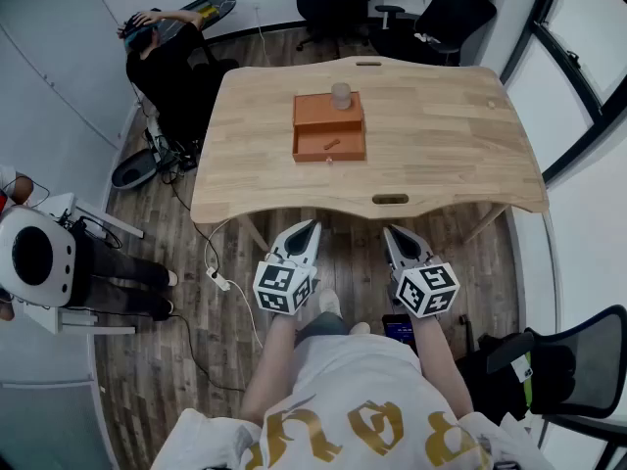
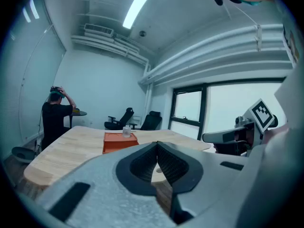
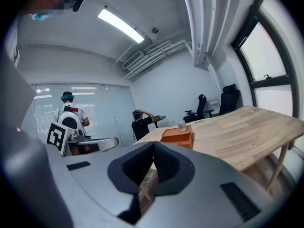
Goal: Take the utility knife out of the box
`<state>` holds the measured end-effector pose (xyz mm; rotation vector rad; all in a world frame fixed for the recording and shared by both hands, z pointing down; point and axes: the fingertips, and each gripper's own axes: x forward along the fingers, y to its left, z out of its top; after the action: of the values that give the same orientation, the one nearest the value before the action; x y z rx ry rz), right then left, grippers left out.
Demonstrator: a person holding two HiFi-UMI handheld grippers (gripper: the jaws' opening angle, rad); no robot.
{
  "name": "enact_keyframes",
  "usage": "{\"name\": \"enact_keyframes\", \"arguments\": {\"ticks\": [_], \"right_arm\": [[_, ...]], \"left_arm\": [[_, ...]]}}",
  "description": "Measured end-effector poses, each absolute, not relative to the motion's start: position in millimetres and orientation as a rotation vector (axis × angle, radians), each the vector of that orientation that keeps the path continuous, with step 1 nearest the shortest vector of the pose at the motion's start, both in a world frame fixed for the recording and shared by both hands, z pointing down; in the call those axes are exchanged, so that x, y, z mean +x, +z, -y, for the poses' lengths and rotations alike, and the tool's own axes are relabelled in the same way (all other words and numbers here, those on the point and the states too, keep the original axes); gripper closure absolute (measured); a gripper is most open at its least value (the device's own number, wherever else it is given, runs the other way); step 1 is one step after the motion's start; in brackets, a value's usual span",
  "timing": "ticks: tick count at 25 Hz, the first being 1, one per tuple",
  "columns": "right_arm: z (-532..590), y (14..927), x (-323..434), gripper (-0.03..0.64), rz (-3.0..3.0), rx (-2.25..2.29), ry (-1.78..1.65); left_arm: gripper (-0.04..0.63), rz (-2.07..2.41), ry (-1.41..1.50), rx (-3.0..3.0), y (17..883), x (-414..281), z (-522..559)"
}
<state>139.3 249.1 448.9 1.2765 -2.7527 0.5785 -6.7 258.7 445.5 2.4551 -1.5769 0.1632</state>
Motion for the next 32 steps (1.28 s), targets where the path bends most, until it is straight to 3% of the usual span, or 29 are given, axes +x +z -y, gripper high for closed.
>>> {"name": "enact_keyframes", "arguments": {"ticks": [19, 32], "right_arm": [[-242.2, 461.8, 150.9, 0.606, 2.677, 1.280, 0.549], [-123.4, 481.8, 138.1, 0.606, 2.623, 1.306, 0.566]], "left_arm": [[0.586, 1.669, 0.196, 2.406, 450.6, -25.7, -261.6], [0.586, 1.632, 0.141, 2.364, 471.2, -44.2, -139.5]]}}
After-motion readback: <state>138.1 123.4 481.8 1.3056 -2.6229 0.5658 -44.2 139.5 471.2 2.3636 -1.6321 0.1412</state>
